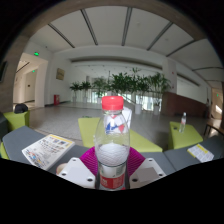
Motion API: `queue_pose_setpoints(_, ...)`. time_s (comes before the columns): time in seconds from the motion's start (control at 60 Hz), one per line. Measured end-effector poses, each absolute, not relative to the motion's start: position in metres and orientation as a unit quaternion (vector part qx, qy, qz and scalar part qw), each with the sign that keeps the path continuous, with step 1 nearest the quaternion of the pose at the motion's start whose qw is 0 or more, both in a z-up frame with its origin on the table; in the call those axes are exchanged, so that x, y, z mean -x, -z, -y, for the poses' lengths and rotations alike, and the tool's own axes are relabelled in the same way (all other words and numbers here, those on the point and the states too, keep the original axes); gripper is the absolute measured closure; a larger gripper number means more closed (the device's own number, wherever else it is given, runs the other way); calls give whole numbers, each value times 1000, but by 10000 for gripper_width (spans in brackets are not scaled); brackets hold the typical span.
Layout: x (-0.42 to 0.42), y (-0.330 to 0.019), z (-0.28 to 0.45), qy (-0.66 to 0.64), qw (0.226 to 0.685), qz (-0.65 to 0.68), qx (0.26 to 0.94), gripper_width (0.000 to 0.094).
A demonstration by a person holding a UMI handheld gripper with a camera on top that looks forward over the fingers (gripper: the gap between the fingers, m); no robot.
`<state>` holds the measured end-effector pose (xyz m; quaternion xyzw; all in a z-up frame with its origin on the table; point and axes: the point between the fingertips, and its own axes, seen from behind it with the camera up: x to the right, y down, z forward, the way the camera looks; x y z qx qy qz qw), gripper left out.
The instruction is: Pour water
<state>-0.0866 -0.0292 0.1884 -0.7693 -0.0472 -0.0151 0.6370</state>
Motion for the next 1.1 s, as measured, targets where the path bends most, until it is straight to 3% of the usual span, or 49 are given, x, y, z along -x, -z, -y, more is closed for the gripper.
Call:
queue_pose_setpoints(0.133,16,-148,23,20,615,45,787,607)
queue_pose_setpoints(0.317,29,-86,23,14,589,40,807,596)
queue_pose_setpoints(0.417,17,-97,22,2,605,19,796,572)
queue_pose_setpoints(0.567,20,-92,25,1,597,11,802,395)
queue_pose_setpoints(0.667,15,-87,35,-2,575,-7,818,68)
queue_pose_setpoints(0.7,18,-88,42,1,569,-15,822,106)
queue_pose_setpoints(0.767,4,-97,57,19,563,-28,826,68)
queue_pose_setpoints(1.1,48,-138,216,57,555,11,830,79)
